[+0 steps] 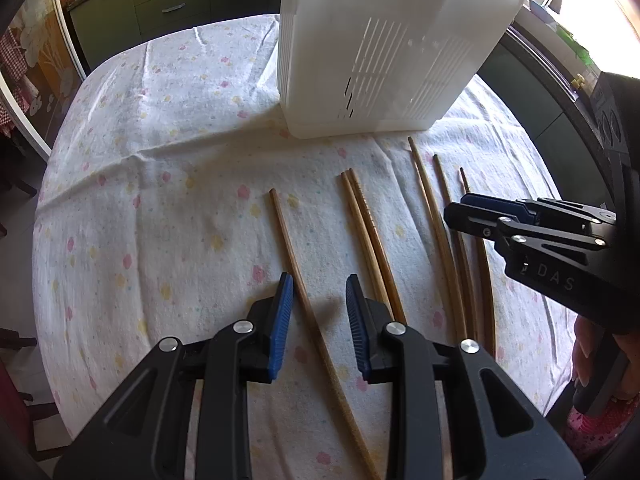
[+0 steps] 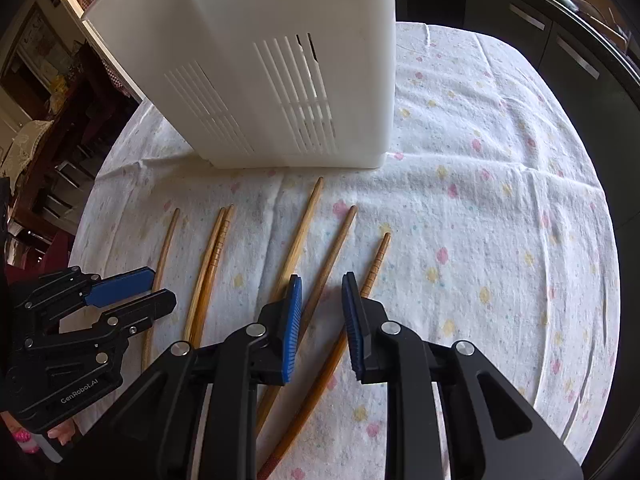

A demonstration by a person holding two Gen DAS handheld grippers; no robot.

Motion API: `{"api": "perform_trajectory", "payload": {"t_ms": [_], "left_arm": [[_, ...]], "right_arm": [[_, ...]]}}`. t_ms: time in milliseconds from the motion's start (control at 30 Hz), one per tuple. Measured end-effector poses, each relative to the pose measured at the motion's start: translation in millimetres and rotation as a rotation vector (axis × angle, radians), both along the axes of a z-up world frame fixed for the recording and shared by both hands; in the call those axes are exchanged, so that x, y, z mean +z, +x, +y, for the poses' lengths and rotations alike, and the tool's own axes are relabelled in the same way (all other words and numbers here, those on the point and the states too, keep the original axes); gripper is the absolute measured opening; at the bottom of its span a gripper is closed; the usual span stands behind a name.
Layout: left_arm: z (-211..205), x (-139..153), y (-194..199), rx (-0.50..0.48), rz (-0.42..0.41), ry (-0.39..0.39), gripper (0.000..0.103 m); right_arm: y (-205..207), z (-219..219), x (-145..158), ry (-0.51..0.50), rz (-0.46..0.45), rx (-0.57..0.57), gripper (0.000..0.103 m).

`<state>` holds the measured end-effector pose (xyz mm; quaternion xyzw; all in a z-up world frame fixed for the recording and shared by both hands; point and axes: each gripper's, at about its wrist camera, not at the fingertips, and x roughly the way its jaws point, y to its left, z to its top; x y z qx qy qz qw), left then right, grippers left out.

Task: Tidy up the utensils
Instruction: 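Grasp a wooden chopstick with the left tool while the right tool grasps another chopstick, then lift both chopsticks upright and lower them into the white basket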

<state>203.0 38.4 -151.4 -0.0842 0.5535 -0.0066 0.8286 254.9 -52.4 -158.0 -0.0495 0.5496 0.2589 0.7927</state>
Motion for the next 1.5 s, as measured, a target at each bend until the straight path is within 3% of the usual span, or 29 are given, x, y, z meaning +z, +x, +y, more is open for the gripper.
{"api": "perform_trajectory", "payload": {"t_ms": [233,367,400,433,500,600,767,1067,1267,1500], "left_arm": [[-3,0,-1,0.001,0.000,0.002,0.027],[-2,-1,-1,0.015,0.001,-0.008,0.026],[0,-1,-1,0.018,0.003,-0.004,0.021],[1,-1,-1,0.024,0.006,0.001,0.018],[6,-2,-1,0.039,0.010,-0.014,0.007],[14,-2,-2,0.054,0.025,-0.068,0.006],[14,3,-11,0.052,0.022,-0.100,0.005],[4,67,-42,0.026,-0.173,-0.088,0.005],[-5,116,-57,-0.002,-0.310,-0.060,0.005],[-16,153,-62,-0.036,-0.386,-0.049,0.005]], "right_arm": [[-30,19,-1,-0.130,-0.092,0.037,0.028],[-28,22,-1,-0.123,-0.087,0.032,0.023],[-27,20,-1,-0.117,-0.086,0.031,0.021],[-26,17,-1,-0.107,-0.081,0.025,0.012],[-22,9,0,-0.060,-0.052,0.010,0.011],[-15,-8,3,0.036,-0.005,-0.005,0.007],[-16,-32,29,0.162,-0.028,-0.023,0.006],[-47,-67,84,0.329,-0.175,-0.031,0.006],[-57,-74,108,0.368,-0.240,-0.033,0.006],[-71,-75,136,0.393,-0.300,-0.013,0.006]]}}
